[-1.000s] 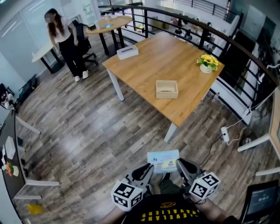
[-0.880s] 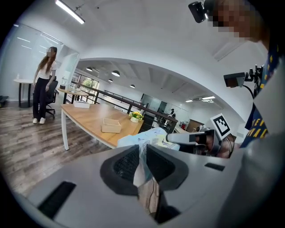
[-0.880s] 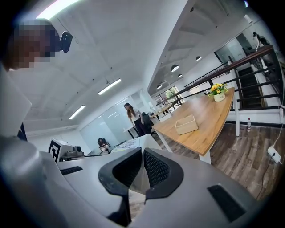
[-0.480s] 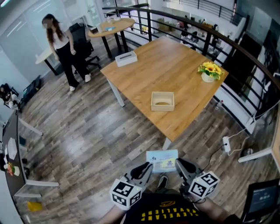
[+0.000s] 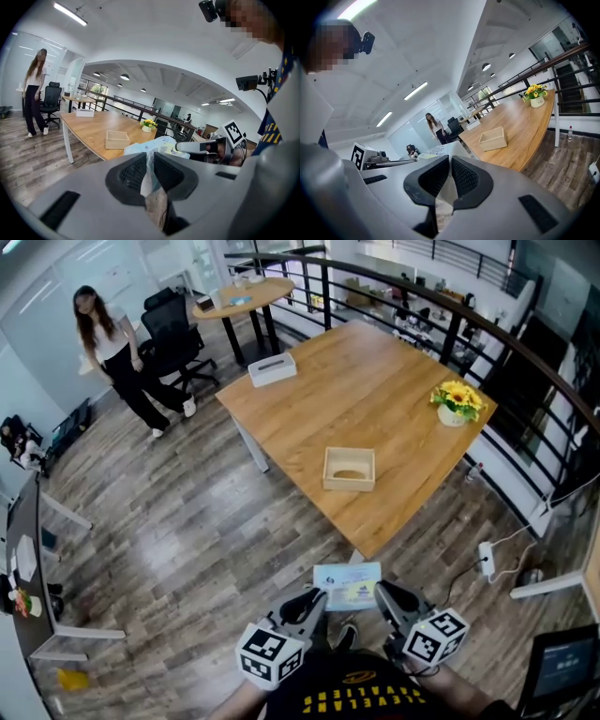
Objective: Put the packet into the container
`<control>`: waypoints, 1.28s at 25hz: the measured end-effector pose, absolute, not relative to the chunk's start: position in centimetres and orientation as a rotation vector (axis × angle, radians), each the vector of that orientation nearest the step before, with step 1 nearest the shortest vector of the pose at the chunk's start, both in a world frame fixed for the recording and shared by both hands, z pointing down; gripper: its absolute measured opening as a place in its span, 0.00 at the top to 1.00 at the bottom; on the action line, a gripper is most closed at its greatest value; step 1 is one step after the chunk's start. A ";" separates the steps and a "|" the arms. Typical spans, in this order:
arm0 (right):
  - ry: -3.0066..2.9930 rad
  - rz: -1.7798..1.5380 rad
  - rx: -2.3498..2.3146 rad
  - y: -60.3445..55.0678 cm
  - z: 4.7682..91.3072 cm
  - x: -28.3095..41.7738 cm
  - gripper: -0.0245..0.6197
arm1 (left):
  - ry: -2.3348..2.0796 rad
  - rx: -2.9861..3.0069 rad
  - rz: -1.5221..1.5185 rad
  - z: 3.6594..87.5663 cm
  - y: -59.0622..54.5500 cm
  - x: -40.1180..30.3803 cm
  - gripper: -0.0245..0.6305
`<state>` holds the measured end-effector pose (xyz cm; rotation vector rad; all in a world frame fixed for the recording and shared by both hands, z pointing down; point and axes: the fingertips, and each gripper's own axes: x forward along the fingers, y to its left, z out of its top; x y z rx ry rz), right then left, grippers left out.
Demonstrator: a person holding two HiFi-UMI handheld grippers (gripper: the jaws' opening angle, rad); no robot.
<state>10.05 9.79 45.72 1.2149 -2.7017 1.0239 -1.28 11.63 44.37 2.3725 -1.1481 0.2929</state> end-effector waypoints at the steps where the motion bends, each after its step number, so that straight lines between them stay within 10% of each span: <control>1: -2.697 1.024 1.222 9.3 45.9 10.1 0.92 | -1.142 2.376 0.292 44.6 11.1 -1.3 0.89; 32: -2.519 0.972 1.462 -7.5 47.1 4.3 0.92 | -0.877 2.450 0.293 46.6 -7.9 -7.3 0.89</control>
